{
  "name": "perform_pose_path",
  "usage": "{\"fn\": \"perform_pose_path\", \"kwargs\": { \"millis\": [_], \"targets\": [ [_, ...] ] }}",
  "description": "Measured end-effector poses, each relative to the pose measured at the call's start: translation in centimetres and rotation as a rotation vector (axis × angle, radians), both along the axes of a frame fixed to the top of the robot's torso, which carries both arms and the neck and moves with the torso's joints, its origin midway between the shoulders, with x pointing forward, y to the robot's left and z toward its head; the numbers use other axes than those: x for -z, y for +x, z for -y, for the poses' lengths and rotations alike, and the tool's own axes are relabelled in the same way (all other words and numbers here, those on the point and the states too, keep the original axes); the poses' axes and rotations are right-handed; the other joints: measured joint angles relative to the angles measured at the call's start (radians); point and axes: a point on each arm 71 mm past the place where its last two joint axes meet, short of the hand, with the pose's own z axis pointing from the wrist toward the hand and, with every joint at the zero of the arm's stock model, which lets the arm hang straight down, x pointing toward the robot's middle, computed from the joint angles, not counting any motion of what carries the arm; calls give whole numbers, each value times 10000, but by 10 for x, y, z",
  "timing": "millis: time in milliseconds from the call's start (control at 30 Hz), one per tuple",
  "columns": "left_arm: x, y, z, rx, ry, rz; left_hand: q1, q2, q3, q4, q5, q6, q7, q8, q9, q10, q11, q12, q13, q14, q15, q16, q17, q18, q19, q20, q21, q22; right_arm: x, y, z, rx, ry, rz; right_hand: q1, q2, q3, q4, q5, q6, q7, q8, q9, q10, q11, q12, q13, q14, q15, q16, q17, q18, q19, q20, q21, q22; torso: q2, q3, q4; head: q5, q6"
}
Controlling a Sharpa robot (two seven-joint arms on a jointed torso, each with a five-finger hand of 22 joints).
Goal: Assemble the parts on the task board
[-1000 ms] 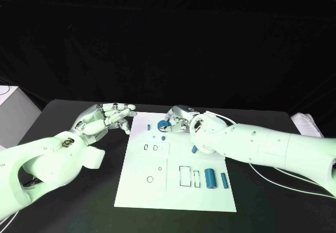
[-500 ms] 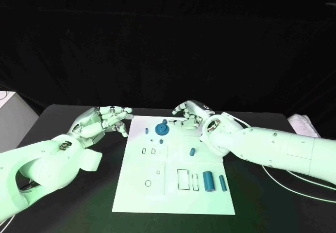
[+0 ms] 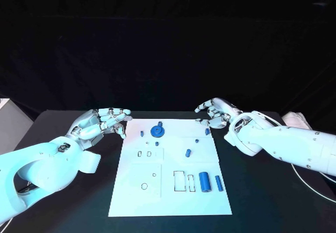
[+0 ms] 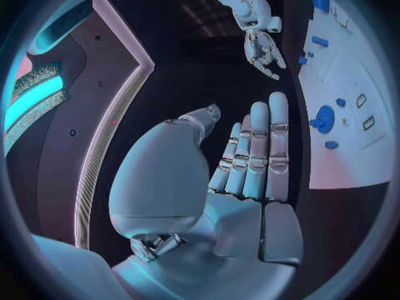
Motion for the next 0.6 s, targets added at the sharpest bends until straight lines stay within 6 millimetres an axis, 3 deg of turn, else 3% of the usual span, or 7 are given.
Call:
{"fn": "perform_pose_path", "kwargs": {
  "millis": [167,300,600],
  "targets": [
    [0,0,2,66,-22,-5,-42,42,0,0,0,0,0,0,12,-37,37,41,0,-37,-37,0,-14,1,-37,-37,47,30,8,-1,25,81,-460,-483,52,-52,0,0,-112,0,0,-39,-13,0,0,0,0,0,0,0,0,0,0,0,0,0,0,4,1,-34,-15],
    [0,0,2,93,-30,-8,-54,54,0,0,0,0,0,0,12,-36,37,41,-1,-38,-37,0,-14,2,-37,-37,47,31,17,-2,39,102,-752,-783,106,-106,-18,-70,-136,0,0,-39,-23,0,0,0,0,0,0,0,0,-158,0,0,0,-1,2,-9,8,-50,-60],
    [1,1,1,71,-15,-9,-53,54,-1,0,0,0,0,0,11,-36,36,41,-1,-38,-36,0,-13,1,-37,-37,47,30,33,-4,46,-114,-1089,-1205,65,-147,-18,-70,-153,0,0,-38,-32,-1,0,0,0,0,0,0,8,-157,0,-1,39,-2,12,-15,0,-36,-166]
  ]
}}
